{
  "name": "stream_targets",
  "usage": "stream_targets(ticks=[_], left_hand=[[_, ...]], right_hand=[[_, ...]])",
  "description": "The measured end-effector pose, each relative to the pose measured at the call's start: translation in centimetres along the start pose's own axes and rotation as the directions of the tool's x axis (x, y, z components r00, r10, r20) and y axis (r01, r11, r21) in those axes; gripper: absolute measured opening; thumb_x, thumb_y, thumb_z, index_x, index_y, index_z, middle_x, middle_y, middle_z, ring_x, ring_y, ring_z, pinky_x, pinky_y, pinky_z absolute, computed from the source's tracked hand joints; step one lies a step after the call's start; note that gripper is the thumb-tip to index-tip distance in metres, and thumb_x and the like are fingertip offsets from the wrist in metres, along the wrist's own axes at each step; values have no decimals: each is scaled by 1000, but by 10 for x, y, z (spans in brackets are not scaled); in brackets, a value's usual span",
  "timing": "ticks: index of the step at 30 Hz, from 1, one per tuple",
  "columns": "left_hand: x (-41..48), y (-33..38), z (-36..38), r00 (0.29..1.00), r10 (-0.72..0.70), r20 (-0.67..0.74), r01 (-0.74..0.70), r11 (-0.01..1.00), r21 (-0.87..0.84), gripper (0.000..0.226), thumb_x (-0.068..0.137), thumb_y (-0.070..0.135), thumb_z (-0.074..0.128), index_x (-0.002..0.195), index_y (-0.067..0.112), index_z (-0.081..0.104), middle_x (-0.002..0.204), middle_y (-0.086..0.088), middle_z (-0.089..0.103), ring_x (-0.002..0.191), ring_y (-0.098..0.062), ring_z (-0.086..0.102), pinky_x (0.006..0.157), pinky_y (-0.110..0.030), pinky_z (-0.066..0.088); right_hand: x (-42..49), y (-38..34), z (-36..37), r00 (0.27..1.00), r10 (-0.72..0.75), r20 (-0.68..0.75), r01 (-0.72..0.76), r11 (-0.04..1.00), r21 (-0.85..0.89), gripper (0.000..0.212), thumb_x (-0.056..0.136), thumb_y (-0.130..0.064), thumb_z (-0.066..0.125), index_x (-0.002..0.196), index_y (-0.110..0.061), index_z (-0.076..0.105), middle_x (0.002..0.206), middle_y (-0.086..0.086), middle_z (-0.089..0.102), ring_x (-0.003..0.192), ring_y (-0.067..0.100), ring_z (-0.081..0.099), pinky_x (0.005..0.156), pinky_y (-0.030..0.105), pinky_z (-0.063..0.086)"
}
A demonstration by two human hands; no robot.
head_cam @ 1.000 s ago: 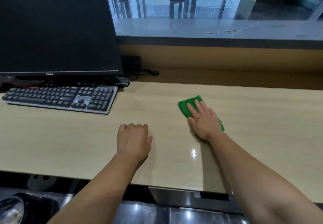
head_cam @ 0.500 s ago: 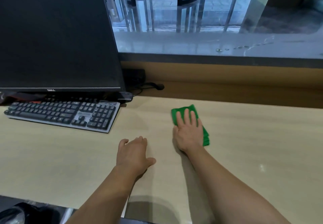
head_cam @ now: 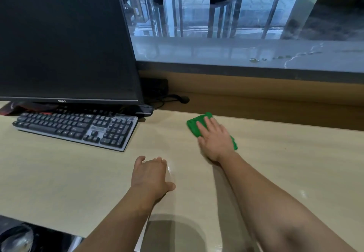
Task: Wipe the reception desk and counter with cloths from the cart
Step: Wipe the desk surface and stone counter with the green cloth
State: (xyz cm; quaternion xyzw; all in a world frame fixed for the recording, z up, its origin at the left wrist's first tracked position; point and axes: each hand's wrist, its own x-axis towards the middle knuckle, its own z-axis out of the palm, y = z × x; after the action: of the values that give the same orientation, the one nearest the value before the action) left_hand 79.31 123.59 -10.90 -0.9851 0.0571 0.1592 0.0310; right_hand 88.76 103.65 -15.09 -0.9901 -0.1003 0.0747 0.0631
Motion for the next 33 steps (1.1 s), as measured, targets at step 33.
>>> stream_targets(ticks=[33], left_hand=[[50,-11,-14,998,68,-6,-68,996,-53,77,75,63,63,136,22,41,155,4,29,143,-8,23,115,-39,4]], right_hand=[[63,-37,-7,969,-233,80,233,972,5,51,105,-41,20,155,-38,9,164,-7,-4,150,11,-6,120,35,-2]])
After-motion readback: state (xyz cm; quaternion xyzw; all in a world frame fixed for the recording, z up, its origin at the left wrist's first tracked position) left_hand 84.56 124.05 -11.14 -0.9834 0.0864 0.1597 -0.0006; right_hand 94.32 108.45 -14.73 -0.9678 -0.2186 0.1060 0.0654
